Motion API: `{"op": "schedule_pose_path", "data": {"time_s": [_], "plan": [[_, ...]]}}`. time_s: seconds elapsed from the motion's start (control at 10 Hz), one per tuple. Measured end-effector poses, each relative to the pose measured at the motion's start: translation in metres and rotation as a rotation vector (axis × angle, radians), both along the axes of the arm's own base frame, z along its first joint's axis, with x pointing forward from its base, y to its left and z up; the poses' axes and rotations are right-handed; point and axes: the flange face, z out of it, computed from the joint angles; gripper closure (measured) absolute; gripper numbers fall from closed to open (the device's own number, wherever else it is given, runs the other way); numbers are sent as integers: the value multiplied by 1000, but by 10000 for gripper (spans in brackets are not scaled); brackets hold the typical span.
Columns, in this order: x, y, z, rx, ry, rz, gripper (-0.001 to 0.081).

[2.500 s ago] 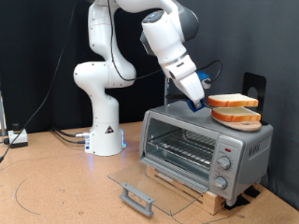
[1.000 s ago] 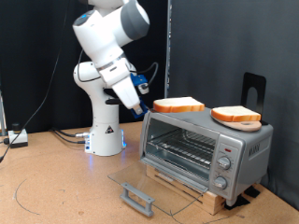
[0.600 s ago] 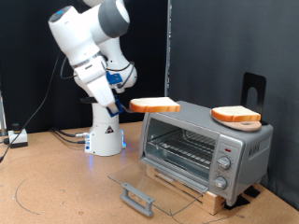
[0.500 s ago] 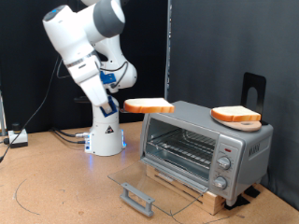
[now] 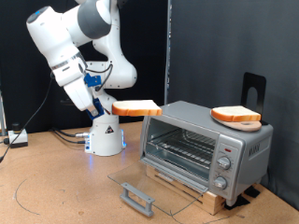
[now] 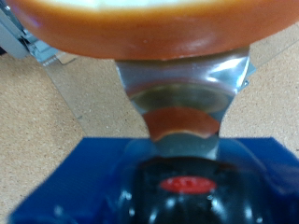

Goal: Make a piece of toast with the oven

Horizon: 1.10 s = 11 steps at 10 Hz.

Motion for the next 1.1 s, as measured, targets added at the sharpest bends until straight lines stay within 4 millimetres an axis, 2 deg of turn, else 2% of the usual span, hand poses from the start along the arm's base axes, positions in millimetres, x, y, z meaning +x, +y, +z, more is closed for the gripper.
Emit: {"op": "schedule_pose_path", "data": {"time_s": [0.6, 0.8, 1.1], "plan": [[11, 24, -102, -90, 97, 31, 411], [14, 39, -122, -80, 107, 48, 411], [14, 70, -131, -39, 88, 106, 411]]}}
